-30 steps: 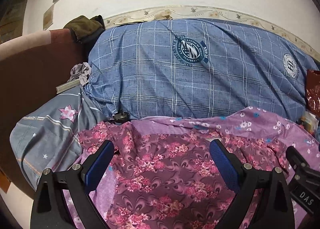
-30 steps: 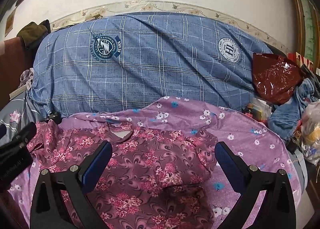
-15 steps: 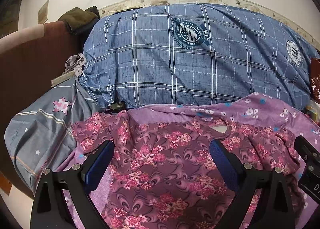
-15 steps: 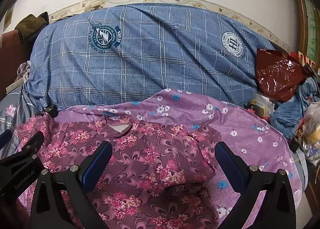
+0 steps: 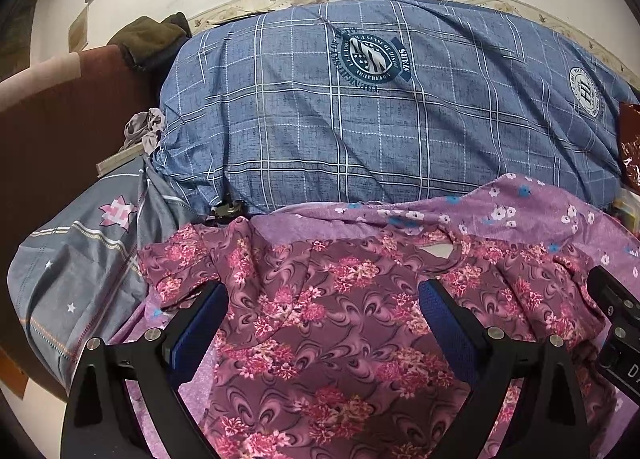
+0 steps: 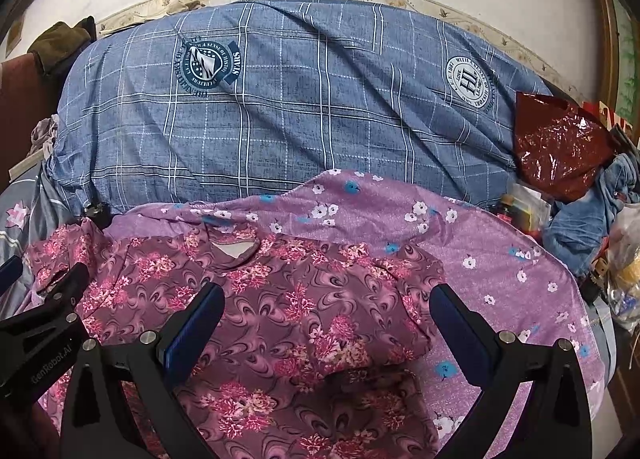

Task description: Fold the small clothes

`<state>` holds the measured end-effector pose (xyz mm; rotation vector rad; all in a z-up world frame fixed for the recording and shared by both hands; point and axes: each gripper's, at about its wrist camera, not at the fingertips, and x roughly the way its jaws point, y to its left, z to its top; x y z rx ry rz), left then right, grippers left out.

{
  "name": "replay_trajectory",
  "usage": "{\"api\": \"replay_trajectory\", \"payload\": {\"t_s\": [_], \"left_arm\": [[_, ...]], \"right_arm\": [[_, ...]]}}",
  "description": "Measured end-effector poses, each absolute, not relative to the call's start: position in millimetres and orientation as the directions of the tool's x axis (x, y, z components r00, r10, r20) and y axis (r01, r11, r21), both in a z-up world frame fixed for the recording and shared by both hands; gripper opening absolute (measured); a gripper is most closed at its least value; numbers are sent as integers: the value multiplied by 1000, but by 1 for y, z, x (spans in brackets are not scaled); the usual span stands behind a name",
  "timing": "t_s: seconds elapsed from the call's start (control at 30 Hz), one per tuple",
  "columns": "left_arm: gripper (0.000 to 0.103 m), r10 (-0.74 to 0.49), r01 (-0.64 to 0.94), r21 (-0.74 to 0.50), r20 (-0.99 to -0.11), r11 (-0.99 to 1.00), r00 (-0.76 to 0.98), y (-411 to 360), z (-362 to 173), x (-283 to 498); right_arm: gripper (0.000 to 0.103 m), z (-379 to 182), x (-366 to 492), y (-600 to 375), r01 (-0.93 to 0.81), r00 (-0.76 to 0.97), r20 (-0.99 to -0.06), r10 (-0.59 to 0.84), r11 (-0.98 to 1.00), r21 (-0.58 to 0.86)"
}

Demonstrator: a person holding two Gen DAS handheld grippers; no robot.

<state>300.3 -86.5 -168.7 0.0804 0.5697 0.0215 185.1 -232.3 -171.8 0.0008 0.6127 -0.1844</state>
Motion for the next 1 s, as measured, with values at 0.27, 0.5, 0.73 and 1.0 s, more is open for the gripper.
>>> {"api": "replay_trajectory", "payload": {"t_s": [0.27,0.5,0.73,1.0], "left_arm": [[97,36,12,85,-540,996,841,-88,-167,301],[97,34,14,85,-543,996,839,-89,-167,301],[97,30,21,86,-550,996,835,-89,-167,304],[97,47,-15,56,-616,998,786,-58,-181,332]], "right_arm": [[103,-173,186,-234,175,800,-574,-177,983,-58],[103,-174,187,-234,175,798,-577,-175,983,-57],[103,-178,190,-235,173,791,-586,-175,983,-60],[103,-185,209,-302,145,793,-608,-27,979,145]]}}
